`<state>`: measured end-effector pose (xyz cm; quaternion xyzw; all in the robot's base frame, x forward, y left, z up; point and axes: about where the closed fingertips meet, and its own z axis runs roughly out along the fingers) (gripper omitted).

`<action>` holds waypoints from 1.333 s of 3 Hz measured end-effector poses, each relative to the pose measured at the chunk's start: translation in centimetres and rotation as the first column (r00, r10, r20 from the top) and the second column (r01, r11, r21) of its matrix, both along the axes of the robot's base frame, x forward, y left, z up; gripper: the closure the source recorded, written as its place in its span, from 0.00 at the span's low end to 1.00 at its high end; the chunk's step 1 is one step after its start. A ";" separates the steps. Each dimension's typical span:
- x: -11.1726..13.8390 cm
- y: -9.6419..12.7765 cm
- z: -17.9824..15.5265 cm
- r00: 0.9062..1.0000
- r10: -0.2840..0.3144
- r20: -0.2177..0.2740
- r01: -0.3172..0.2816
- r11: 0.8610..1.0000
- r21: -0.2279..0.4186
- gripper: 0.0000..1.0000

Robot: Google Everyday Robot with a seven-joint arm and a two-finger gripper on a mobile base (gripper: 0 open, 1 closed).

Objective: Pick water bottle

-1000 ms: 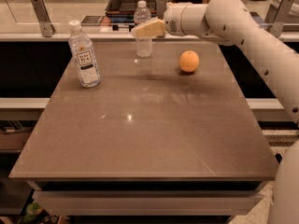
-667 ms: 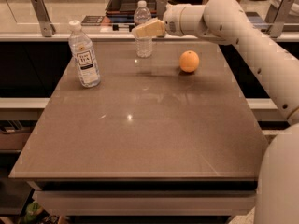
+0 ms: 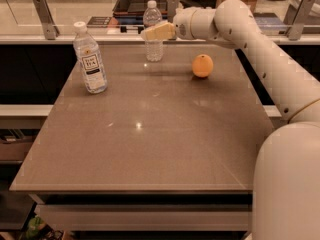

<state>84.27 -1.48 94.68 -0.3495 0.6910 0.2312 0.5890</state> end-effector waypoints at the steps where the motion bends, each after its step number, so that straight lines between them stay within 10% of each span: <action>1: 0.8 1.5 -0.6 1.000 0.031 -0.004 -0.030 0.999 0.014 0.00; 4: 1.5 3.7 -0.9 0.998 0.066 -0.007 -0.065 0.998 0.026 0.65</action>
Offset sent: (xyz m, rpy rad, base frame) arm 0.0255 0.0413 -0.0042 0.0385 0.0014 0.0834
